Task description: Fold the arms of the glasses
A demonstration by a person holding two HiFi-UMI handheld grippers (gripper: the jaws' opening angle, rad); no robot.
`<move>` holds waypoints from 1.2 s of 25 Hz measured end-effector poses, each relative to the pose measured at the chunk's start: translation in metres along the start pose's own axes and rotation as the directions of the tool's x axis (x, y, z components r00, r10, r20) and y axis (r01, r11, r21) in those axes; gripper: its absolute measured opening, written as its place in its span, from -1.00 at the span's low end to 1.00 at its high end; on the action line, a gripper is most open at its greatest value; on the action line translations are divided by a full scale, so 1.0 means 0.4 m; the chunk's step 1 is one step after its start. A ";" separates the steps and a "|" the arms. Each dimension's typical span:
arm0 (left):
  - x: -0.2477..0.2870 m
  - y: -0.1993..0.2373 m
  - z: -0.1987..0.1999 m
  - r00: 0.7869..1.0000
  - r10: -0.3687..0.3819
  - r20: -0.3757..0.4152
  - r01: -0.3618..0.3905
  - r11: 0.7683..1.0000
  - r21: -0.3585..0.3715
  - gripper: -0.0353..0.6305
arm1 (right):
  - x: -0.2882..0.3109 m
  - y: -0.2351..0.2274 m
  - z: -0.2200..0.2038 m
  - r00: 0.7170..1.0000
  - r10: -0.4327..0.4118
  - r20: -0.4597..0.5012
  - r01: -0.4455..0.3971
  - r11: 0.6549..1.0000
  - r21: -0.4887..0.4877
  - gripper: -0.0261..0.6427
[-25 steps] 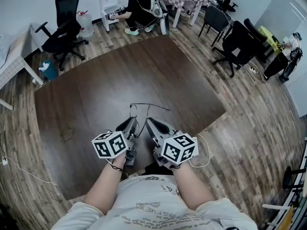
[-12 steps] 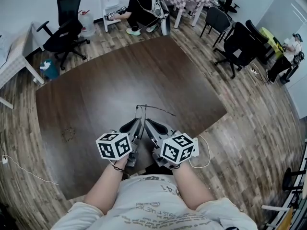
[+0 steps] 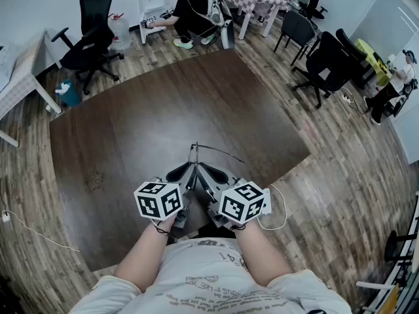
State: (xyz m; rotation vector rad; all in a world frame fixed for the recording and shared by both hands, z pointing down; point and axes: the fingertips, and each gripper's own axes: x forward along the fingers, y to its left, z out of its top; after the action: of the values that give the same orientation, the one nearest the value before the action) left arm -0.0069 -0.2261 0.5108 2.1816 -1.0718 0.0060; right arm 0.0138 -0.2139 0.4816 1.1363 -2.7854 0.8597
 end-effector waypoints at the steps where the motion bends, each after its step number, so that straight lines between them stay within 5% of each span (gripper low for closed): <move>1: 0.000 0.000 0.001 1.000 0.001 0.000 -0.001 1.000 0.004 -0.77 | 0.001 0.000 0.000 1.000 0.000 -0.002 0.000 1.000 -0.001 -0.87; 14: -0.030 0.052 0.006 0.997 0.081 0.017 -0.081 0.997 -0.011 -0.77 | -0.038 0.016 0.020 0.999 0.011 0.041 -0.009 0.999 -0.040 -0.85; 22: -0.043 0.054 0.009 0.985 0.168 0.023 -0.170 0.968 0.183 -0.77 | -0.120 0.011 0.167 0.994 0.035 0.102 -0.022 0.991 -0.134 -0.85; 27: -0.036 0.028 0.001 0.984 0.175 0.017 -0.172 0.943 0.283 -0.77 | -0.157 -0.053 0.168 0.998 -0.002 -0.070 -0.022 0.940 -0.341 -0.85; 30: -0.032 0.016 0.001 0.983 0.184 0.018 -0.178 0.915 0.362 -0.77 | -0.165 -0.074 0.138 0.976 -0.025 -0.218 -0.080 0.884 -0.461 -0.85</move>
State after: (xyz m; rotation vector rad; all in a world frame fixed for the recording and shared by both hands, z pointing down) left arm -0.0197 -0.2201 0.5105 2.3887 -1.3468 0.3305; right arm 0.0921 -0.2162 0.4353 0.8607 -2.6150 0.2558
